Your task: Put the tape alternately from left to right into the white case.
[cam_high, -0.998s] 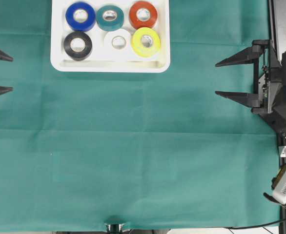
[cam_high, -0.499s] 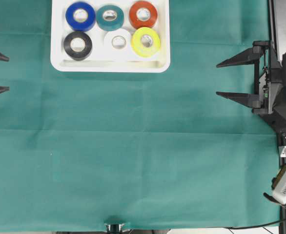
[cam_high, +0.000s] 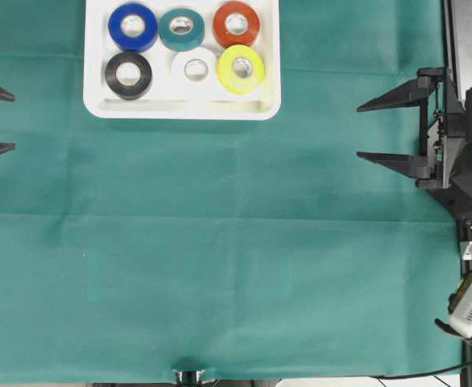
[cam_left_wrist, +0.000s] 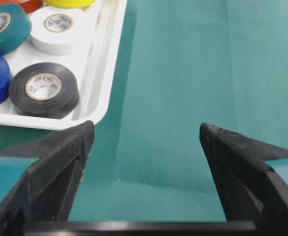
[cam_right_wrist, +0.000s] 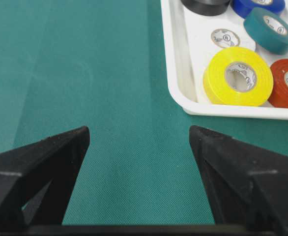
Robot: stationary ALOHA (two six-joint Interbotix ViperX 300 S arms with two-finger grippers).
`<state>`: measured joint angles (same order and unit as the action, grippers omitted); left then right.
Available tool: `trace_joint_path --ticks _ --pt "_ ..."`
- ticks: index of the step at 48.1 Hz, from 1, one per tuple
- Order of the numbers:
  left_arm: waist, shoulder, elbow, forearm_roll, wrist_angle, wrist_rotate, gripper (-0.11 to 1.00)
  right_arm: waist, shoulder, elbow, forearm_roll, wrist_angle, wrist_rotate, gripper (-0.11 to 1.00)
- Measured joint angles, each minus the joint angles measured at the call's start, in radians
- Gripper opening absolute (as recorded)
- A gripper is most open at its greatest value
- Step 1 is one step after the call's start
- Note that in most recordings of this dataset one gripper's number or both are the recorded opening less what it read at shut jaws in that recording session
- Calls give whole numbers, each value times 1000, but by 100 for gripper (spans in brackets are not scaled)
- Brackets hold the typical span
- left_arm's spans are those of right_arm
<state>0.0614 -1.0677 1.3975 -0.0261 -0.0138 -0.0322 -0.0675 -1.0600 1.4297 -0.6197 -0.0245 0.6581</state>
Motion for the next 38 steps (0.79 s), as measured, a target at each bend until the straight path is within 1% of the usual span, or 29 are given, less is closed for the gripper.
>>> trace_joint_path --ticks 38 --pt "0 0 0 0 0 6 100 2 0 0 0 0 -9 87"
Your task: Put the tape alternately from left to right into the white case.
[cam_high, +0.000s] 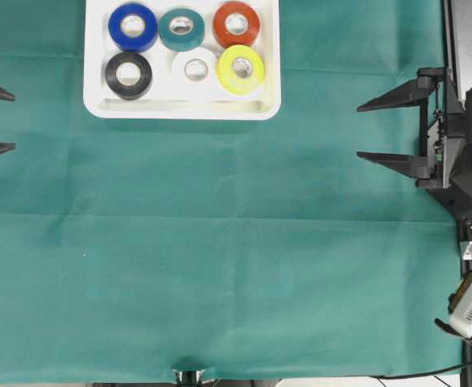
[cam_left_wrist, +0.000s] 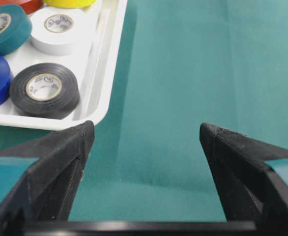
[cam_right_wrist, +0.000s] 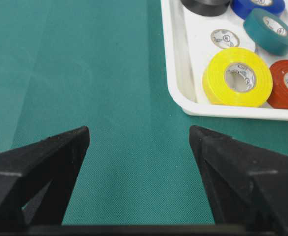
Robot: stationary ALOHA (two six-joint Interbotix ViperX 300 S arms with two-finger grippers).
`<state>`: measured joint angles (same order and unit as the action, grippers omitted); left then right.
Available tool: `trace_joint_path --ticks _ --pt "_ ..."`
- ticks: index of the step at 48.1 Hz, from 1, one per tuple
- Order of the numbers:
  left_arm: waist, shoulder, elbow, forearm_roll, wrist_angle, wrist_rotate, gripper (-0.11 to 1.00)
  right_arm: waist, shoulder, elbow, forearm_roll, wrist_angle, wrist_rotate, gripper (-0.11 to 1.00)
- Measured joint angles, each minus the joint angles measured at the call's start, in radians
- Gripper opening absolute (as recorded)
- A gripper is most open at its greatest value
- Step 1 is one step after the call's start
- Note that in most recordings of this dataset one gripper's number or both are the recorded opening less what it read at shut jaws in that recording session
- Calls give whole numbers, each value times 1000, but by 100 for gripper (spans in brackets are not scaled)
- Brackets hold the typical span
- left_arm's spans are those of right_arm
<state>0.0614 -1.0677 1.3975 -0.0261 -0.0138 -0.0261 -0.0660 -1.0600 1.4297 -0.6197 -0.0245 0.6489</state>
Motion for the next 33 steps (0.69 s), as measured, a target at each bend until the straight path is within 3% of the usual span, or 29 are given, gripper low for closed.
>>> trace_joint_path --ticks 14,24,33 --pt "0 0 0 2 0 5 100 0 0 8 -3 0 -3 87" --pt "2 0 0 2 -2 60 100 -2 0 8 -15 0 -3 87" --pt "0 0 0 3 0 66 100 0 0 8 -21 -2 -11 87"
